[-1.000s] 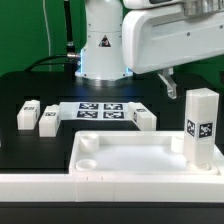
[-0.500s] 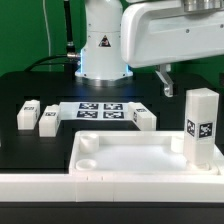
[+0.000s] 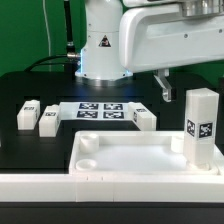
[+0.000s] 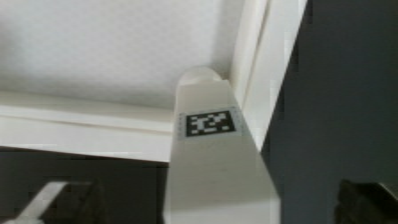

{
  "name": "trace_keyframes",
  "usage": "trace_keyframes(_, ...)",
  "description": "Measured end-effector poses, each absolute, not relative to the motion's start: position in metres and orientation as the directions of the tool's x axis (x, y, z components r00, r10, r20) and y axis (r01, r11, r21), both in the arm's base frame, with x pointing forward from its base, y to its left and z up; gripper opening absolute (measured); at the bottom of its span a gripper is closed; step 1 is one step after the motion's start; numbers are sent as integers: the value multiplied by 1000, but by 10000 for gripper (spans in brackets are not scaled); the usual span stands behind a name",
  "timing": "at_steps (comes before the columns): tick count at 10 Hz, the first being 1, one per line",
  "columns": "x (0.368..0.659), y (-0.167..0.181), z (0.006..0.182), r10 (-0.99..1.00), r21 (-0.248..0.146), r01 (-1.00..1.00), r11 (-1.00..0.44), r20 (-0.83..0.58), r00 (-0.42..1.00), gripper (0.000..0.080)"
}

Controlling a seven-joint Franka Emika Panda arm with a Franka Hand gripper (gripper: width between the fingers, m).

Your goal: Assemble desk

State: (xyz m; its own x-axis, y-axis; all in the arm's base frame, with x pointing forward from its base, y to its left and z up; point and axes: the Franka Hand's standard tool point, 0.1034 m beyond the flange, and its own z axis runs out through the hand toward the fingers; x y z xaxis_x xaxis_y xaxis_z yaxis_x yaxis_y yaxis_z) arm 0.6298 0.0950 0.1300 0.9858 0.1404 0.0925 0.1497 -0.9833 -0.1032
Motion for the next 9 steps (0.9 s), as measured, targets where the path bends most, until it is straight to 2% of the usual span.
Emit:
trace_keyframes(6,629,99,123,141,-106,151,-983,92,986,637)
trace_keyframes(8,629,98,123,141,-106,151,-983,92,986,286)
trace_keyframes(9,629,98,123,141,-106,150,-983,92,986,290)
